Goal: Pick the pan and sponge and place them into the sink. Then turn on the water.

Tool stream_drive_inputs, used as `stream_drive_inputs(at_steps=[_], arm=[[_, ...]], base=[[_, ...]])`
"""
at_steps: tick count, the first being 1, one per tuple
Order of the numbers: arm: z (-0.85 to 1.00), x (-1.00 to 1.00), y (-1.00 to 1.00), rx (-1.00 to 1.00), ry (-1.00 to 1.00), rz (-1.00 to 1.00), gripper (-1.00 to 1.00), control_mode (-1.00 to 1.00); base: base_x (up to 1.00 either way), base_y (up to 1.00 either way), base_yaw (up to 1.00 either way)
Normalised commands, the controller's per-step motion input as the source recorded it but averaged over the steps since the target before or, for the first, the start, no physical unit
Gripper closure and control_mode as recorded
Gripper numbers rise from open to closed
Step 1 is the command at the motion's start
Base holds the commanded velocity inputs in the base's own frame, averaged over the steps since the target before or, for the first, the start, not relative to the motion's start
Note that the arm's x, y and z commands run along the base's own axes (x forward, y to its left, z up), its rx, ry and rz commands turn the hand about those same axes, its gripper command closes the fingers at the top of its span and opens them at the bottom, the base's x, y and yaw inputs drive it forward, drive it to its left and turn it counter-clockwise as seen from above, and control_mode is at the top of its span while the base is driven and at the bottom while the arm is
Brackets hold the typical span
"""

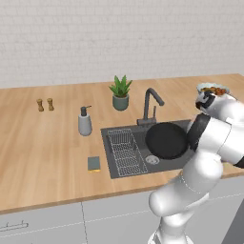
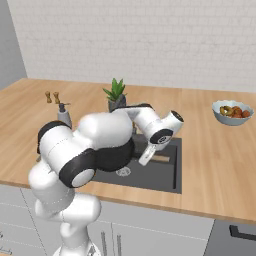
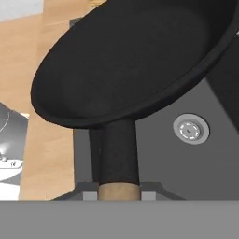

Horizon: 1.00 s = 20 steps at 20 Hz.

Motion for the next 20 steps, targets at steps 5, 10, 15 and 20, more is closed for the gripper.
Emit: stream_drive_inputs(at_steps=[5,10,15,20], arm=[[-0.86,0.55,-0.05,-0.14,-0.1,0.0,1.0,-1.0],[-0.7,0.51,-0.02,-0.08,-0.08,0.0,1.0,-1.0],[-0.5,0.45,-0.23,0.0,-0.03,0.0,1.0,-1.0],[-0.51,0.45,-0.18,0.0,-0.02,0.0,1.0,-1.0]], base=[[0.0,0.0,0.0],[0.0,0.0,0.0],[0.0,0.0,0.0],[0.0,0.0,0.0]])
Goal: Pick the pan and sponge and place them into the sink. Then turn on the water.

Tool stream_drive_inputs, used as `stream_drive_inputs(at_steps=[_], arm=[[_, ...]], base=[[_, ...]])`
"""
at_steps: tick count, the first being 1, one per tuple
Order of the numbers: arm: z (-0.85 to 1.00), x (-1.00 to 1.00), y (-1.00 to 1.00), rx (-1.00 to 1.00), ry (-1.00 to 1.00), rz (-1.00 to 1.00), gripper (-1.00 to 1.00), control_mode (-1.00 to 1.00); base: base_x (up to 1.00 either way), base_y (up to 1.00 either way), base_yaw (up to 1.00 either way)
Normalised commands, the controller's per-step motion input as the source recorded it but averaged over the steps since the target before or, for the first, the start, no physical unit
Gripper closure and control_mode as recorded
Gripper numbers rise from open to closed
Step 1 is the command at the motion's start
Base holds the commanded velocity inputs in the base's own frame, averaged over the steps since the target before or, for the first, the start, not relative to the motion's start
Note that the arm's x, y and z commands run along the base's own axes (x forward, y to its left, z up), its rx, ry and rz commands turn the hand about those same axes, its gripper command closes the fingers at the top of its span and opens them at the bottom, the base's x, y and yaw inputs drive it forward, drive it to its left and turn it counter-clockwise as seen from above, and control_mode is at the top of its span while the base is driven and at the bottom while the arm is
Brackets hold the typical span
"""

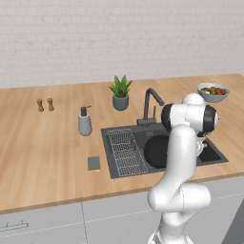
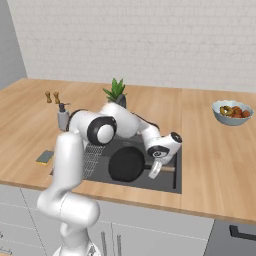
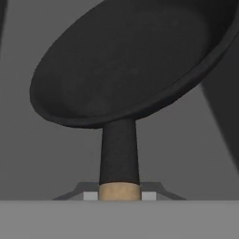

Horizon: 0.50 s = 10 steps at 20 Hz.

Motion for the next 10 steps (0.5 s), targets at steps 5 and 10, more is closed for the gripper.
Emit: stream_drive_inputs(at_steps=[5,10], arm=[[-0.6,0.45,0.0,-0.02,0.0,0.05,1.0,-1.0],[-0.62,0.34,0.0,-0.03,0.0,0.04,1.0,-1.0]], base=[[0.0,0.0,0.0],[0.0,0.0,0.0]])
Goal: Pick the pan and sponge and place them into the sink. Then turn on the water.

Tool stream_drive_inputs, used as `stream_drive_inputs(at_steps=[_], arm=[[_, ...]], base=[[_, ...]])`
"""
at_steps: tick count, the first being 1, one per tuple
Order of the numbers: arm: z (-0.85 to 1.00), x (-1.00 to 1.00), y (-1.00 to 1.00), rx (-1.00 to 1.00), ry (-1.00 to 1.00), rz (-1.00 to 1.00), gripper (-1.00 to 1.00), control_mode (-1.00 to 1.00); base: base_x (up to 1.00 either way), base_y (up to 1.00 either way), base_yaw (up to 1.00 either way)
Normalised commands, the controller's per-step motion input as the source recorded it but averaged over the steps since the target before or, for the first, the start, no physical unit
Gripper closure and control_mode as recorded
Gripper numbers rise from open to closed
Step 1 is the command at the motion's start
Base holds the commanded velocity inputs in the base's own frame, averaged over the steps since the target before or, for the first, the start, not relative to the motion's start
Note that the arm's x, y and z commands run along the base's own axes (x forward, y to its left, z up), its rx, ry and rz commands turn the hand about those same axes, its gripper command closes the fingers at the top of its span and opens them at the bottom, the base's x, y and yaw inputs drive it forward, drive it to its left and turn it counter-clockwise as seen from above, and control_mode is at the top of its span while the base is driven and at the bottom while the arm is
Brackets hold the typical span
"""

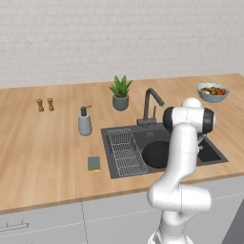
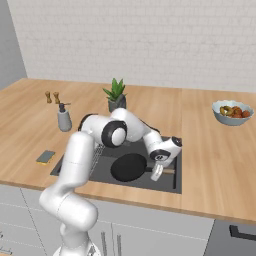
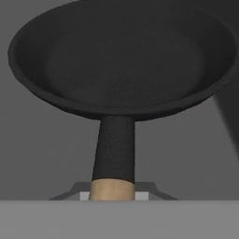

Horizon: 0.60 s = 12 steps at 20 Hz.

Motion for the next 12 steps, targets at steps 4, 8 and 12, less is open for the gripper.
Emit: stream_drive_inputs(at_steps=[4,8,12], arm=[[-0.65,0.22,0.0,-0.03,0.0,0.03,1.0,-1.0],[-0.63,0.05,0.0,-0.07,0.01,0.01,1.0,-1.0],[-0.72,0.0,0.03,-0.1,0.03,0.0,1.0,-1.0]], base=[[0.0,0.0,0.0],[0.0,0.0,0.0],[0.0,0.0,0.0]])
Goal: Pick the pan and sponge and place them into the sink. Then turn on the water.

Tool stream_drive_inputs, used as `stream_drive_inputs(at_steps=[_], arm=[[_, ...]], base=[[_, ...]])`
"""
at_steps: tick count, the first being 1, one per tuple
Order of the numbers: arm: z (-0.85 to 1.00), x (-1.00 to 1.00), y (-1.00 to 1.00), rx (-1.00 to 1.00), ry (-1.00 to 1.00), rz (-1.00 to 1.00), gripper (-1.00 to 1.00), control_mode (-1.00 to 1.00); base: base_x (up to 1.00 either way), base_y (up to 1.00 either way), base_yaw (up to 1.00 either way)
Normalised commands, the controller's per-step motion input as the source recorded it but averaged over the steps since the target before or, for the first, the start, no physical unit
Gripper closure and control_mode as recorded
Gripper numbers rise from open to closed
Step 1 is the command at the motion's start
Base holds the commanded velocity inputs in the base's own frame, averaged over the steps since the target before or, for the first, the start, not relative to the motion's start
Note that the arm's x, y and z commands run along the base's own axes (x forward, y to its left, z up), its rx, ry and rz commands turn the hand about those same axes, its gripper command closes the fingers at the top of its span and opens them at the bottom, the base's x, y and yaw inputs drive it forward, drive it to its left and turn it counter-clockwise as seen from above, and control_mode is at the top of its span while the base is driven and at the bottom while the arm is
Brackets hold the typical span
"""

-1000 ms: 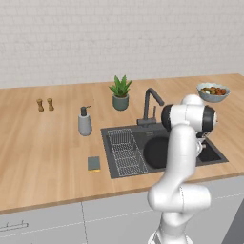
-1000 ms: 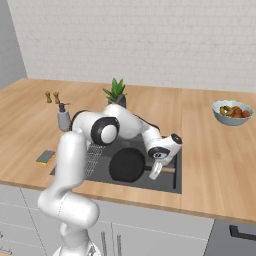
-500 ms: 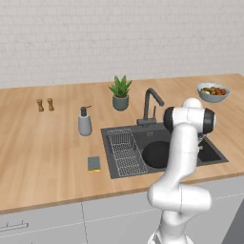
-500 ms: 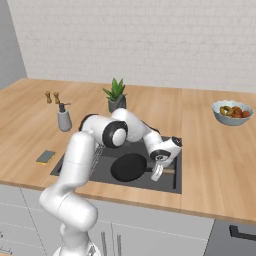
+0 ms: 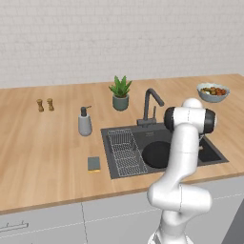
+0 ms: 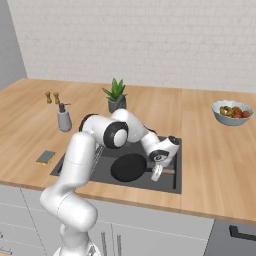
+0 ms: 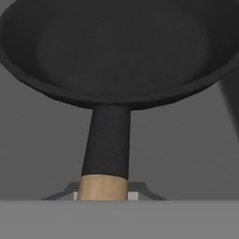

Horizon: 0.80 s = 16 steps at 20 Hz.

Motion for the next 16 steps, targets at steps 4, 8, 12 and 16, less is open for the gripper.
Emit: stream_drive_inputs(at_steps=[4,8,12,16], arm=[[-0.86,0.0,0.24,-0.07,0.0,0.0,-1.0,-1.0],[-0.19,0.0,0.1,-0.01,0.0,0.0,-1.0,-1.0],[0.35,-0.07,0.0,0.0,-0.01,0.0,-1.0,-1.0],[0.55,-0.37,-0.02,0.0,-0.05,0.0,-1.0,-1.0]], base=[[0.0,0.0,0.0],[0.0,0.0,0.0],[0.0,0.0,0.0],[0.0,0.0,0.0]])
